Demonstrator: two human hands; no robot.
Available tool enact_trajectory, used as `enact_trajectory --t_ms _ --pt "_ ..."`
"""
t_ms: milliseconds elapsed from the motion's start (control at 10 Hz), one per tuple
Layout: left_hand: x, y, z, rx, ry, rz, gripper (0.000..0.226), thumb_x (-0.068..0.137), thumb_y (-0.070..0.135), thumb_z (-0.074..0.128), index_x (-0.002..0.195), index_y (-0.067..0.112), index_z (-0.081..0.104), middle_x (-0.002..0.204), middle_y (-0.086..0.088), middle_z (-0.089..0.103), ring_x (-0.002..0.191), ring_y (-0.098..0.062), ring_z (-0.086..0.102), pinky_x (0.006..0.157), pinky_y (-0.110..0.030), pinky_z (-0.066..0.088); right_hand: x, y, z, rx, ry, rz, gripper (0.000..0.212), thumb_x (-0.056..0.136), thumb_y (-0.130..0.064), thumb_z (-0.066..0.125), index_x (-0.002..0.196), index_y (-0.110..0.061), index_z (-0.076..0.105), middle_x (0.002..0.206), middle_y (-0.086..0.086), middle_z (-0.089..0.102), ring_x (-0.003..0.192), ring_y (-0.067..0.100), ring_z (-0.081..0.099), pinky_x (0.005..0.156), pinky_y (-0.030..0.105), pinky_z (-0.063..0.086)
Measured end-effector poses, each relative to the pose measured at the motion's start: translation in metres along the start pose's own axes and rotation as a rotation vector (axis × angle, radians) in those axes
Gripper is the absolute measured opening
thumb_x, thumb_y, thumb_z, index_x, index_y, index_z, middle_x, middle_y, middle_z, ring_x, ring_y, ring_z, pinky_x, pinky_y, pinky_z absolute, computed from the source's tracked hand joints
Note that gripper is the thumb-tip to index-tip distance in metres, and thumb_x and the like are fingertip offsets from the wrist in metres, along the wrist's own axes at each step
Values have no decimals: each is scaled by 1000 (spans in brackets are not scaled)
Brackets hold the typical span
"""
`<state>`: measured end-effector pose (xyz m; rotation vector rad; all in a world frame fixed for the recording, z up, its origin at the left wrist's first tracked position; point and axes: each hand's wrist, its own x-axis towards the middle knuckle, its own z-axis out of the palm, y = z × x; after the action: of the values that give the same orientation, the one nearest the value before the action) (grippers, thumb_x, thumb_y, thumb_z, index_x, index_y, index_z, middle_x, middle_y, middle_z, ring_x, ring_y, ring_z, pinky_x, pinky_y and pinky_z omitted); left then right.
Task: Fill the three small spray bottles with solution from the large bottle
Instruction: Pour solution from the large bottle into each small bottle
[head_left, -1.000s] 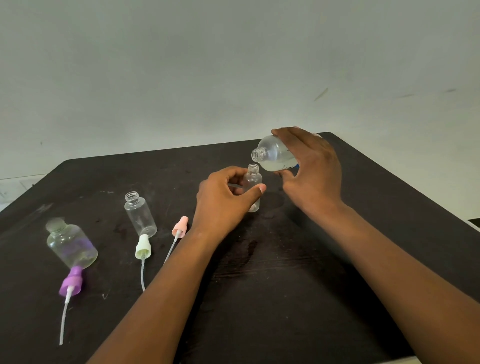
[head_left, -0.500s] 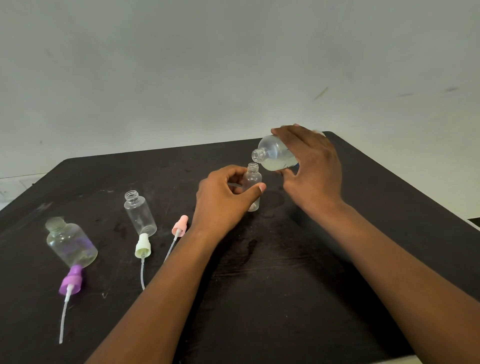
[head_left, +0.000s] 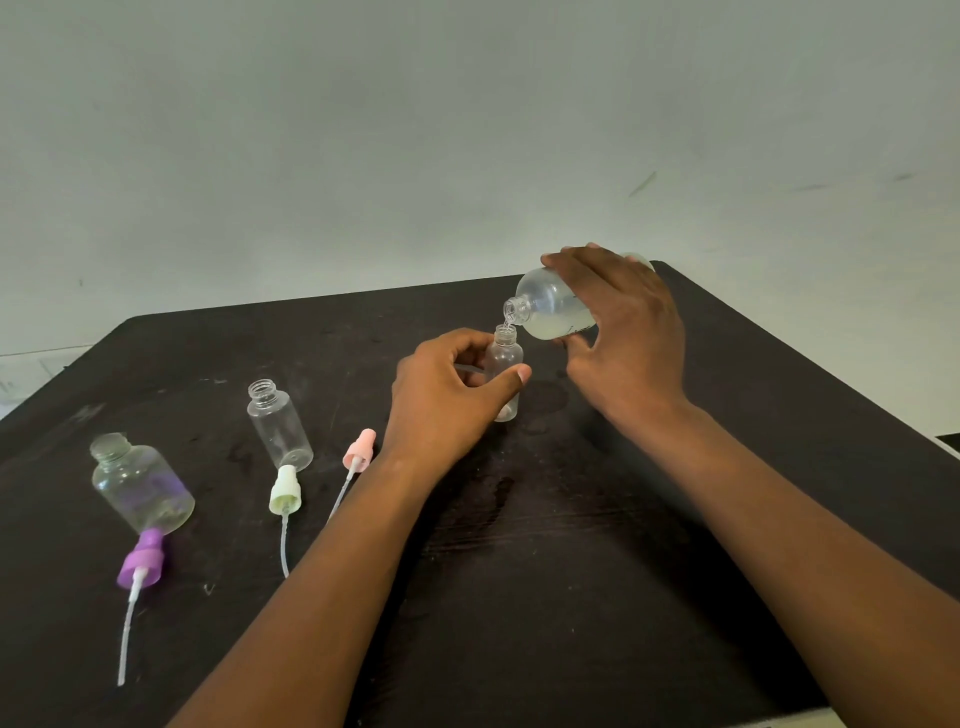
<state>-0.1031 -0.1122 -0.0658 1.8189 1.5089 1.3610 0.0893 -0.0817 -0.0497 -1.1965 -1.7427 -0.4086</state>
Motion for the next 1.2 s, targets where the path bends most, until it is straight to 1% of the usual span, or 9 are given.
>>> enact_trajectory --t_ms 100,300,500,900,1100,1200 --pt "0 -1 1 -7 1 1 30 83 44 88 109 32 79 96 14 77 81 -2 73 81 -24 59 0 0 0 -1 3 1 76 70 -1 85 140 -23 63 141 -3 65 137 21 55 120 45 38" --pt "1 -1 1 0 9 5 30 82 45 88 108 32 79 93 15 76 78 -1 72 79 -21 57 0 -1 -1 1 4 5 77 70 -2 86 140 -23 63 141 -3 65 137 21 56 120 45 38" --pt "0 0 1 -7 7 0 29 82 44 89 107 32 79 91 15 76 76 0 71 79 -23 59 1 -1 -2 -3 -8 9 77 71 -2 87 140 -23 63 142 -2 64 138 22 55 120 46 38" --pt "-1 2 0 -5 -6 -10 31 83 44 88 110 30 79 95 13 77 80 -6 73 85 -33 63 1 1 -1 6 1 13 76 70 -1 86 139 -23 63 140 -3 65 137 21 55 119 47 38" --pt "-1 2 0 0 -5 -7 32 83 44 89 109 30 79 93 14 76 79 -4 72 82 -27 61 1 1 -1 5 1 18 78 69 -1 86 140 -24 63 141 -4 64 138 21 55 119 47 38" --pt "-1 2 1 0 -5 -7 31 82 44 89 108 30 79 92 14 76 79 -4 72 81 -27 60 1 1 -1 4 1 12 76 70 -1 85 140 -23 63 141 -3 65 138 21 55 119 47 38"
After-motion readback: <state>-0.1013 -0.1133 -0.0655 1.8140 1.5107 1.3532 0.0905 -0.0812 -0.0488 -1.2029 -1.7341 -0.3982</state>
